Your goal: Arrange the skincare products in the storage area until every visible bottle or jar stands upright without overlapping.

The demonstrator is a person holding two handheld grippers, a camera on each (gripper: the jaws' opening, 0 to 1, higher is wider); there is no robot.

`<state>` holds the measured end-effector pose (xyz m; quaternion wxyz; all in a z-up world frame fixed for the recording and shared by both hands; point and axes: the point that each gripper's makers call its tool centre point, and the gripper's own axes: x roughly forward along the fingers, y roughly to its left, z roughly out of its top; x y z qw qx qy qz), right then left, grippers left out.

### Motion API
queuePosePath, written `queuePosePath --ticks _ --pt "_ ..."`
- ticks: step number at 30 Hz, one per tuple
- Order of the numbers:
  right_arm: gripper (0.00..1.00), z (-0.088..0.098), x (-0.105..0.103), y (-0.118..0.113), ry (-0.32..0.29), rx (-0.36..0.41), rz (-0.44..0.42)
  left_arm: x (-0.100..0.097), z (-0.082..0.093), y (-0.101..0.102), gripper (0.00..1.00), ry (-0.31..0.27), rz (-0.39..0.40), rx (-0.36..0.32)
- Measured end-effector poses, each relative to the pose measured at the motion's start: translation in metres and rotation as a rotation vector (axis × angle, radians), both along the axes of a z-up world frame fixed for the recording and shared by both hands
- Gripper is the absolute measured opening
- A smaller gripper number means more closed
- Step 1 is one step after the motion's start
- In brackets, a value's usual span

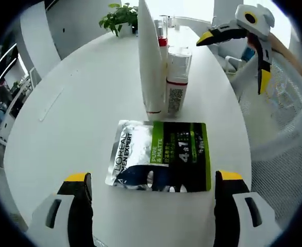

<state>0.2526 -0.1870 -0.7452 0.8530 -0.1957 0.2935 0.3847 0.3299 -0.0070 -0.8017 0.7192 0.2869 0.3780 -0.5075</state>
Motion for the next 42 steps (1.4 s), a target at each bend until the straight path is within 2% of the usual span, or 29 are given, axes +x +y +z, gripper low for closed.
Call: queuePosePath --ticks 8,16,22,34,42 --pt "1.00 -0.001 -0.001 0.000 0.003 -0.008 0.005 -0.017 -0.010 0.006 0.92 0.036 0.036 -0.020" --pt "1.00 -0.002 -0.001 0.000 0.004 -0.013 0.010 -0.028 -0.016 -0.007 0.91 0.062 0.043 -0.067" --pt "1.00 -0.003 -0.002 -0.001 0.008 -0.020 0.011 -0.026 -0.026 -0.009 0.92 0.072 0.041 -0.072" --pt "1.00 -0.004 -0.002 -0.002 0.010 -0.029 0.011 -0.022 -0.023 -0.007 0.91 0.067 0.046 -0.079" --pt "1.00 -0.004 0.000 -0.003 0.005 -0.025 0.005 -0.020 -0.016 -0.005 0.91 0.046 0.065 -0.094"
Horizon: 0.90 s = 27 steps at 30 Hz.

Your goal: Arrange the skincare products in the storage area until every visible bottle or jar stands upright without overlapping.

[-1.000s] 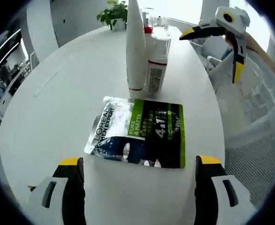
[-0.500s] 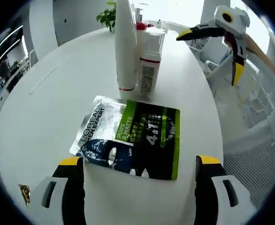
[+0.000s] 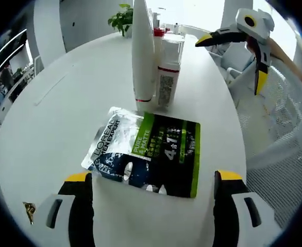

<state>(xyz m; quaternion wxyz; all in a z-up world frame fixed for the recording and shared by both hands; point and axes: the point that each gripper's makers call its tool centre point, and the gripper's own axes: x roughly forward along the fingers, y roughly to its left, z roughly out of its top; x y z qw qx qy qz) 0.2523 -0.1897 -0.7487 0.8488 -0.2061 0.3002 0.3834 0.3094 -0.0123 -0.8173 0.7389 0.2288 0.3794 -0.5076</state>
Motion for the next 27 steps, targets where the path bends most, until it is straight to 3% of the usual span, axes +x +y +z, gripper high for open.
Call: queuePosePath --ticks 10,21,27 --pt "1.00 0.000 -0.002 0.002 -0.002 0.003 -0.001 -0.003 0.014 0.005 0.92 -0.029 0.037 -0.026" --pt "1.00 0.001 -0.001 0.006 0.003 0.019 0.009 0.005 0.026 0.034 0.92 -0.076 0.112 -0.043" --pt "1.00 0.012 0.002 0.015 -0.018 0.048 0.018 0.009 0.032 0.048 0.93 -0.095 0.150 -0.057"
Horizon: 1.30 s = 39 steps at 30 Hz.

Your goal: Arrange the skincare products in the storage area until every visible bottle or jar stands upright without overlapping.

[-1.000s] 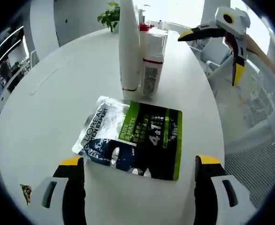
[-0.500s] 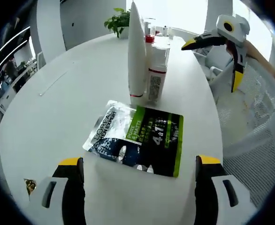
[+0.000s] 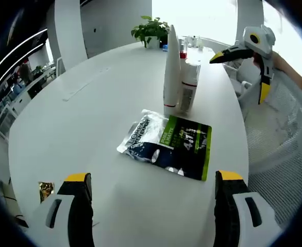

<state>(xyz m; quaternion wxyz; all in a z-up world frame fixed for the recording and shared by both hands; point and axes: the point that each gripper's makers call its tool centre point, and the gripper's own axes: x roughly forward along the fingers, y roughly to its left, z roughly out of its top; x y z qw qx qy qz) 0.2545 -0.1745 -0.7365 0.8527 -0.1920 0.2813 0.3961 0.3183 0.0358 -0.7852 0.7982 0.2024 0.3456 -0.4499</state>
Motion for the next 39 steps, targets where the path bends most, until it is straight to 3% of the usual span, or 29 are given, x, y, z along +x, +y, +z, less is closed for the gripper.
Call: queuePosePath --ticks 7,10,17,27,30,39 --pt "1.00 0.021 0.000 0.011 -0.044 0.003 -0.005 0.005 0.005 0.024 0.94 -0.016 0.063 -0.011" --pt "1.00 0.026 -0.005 0.017 -0.014 0.035 -0.022 0.011 0.005 0.037 0.94 -0.020 0.093 -0.017" --pt "1.00 0.039 -0.009 0.023 -0.041 0.045 -0.057 0.024 0.005 0.069 0.96 -0.037 0.154 -0.012" --pt "1.00 0.052 -0.017 0.030 -0.056 0.068 -0.087 0.031 0.006 0.090 0.97 -0.030 0.275 -0.023" --pt "1.00 0.049 -0.018 0.026 -0.040 0.047 -0.115 0.035 0.008 0.099 0.91 -0.058 0.335 -0.013" --pt "1.00 0.050 -0.020 0.031 -0.042 0.071 -0.134 0.035 0.001 0.106 0.90 -0.031 0.392 -0.023"
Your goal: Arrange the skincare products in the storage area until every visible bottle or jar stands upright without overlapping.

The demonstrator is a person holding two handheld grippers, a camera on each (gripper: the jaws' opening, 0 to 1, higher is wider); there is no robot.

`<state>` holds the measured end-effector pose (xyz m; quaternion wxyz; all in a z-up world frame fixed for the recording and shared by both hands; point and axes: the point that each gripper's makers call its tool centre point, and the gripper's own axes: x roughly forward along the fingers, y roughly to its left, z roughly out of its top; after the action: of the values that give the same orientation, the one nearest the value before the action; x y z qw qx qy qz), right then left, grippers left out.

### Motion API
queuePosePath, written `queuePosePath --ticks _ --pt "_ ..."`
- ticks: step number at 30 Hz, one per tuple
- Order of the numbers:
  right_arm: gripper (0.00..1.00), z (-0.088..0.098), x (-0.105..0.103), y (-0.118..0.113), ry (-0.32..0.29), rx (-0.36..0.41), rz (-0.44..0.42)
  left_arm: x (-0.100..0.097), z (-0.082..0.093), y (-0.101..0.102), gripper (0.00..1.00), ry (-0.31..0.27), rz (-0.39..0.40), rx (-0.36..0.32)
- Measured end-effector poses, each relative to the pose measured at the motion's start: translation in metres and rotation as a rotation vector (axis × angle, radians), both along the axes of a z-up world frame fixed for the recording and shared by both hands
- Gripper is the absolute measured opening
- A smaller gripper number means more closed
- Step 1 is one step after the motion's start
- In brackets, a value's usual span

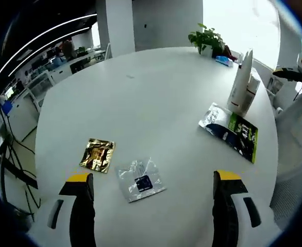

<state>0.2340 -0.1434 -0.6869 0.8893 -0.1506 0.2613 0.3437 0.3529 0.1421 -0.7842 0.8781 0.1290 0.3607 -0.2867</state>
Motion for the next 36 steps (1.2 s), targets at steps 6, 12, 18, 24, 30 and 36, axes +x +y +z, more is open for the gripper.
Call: queuePosePath --ticks 6,12,18,24,30,36 --pt "1.00 -0.002 0.000 -0.003 0.012 0.001 -0.017 -0.001 0.005 -0.002 0.73 -0.022 0.033 -0.019" --pt "1.00 0.003 0.002 -0.002 0.002 0.018 -0.026 0.006 -0.008 0.004 0.66 0.022 0.031 -0.024" --pt "1.00 0.002 0.000 -0.002 0.003 0.019 -0.027 0.024 -0.020 0.016 0.65 0.053 0.055 -0.068" --pt "1.00 0.004 0.000 -0.005 -0.004 0.026 -0.034 0.022 -0.024 0.016 0.66 0.064 0.059 -0.070" --pt "1.00 0.005 0.000 -0.007 -0.009 0.030 -0.046 0.023 -0.033 0.019 0.63 0.083 0.067 -0.065" --pt "1.00 0.005 -0.001 -0.007 -0.005 0.031 -0.045 0.047 -0.046 0.035 0.61 0.074 0.083 -0.050"
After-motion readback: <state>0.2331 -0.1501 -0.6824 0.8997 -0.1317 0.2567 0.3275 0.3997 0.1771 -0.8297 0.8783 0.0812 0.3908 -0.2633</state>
